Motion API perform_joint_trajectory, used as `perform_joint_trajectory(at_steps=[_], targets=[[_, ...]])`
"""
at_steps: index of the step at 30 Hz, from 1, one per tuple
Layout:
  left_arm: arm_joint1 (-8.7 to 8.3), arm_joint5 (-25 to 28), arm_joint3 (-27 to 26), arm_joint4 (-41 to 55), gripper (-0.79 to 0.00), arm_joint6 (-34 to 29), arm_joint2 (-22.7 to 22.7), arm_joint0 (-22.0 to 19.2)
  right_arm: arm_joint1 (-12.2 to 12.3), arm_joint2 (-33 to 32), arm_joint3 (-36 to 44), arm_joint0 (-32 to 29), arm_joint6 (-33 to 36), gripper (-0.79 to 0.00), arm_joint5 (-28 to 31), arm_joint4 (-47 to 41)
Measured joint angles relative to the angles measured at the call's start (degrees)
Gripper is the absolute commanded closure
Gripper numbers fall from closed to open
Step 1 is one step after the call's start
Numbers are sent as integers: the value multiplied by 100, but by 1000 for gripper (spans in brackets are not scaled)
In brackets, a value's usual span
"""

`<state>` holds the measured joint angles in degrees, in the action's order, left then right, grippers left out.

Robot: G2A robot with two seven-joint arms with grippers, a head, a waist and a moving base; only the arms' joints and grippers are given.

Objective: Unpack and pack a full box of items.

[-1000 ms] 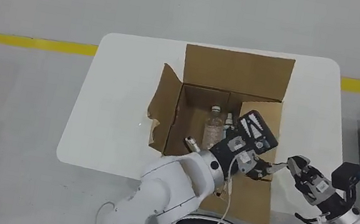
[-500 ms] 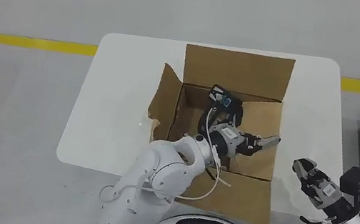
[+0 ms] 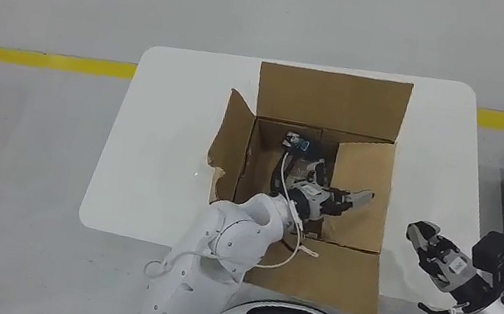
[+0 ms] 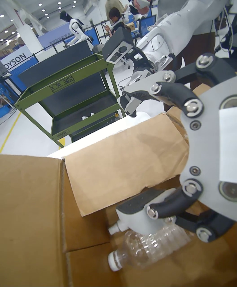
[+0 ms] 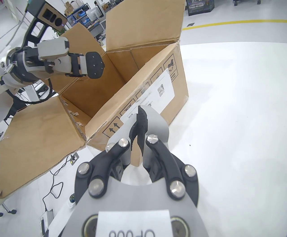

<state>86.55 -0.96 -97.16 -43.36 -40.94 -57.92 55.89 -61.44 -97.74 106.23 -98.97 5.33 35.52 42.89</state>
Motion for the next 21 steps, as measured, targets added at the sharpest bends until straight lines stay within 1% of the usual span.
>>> perform_joint_trajectory(at_steps=[5, 11, 15, 21], targets=[[19, -237, 432, 160, -785, 60, -2, -54, -7, 115, -63, 25, 41, 0, 17, 74], [57, -237, 834, 728, -785, 231, -46, -121, -18, 238, -123, 36, 32, 0, 25, 154], [74, -245, 1005, 914, -785, 212, -4, -185, -22, 302, -138, 52, 40, 0, 30, 197], [95, -215, 1112, 1164, -785, 147, 66, -274, -29, 386, -116, 82, 52, 0, 19, 222]])
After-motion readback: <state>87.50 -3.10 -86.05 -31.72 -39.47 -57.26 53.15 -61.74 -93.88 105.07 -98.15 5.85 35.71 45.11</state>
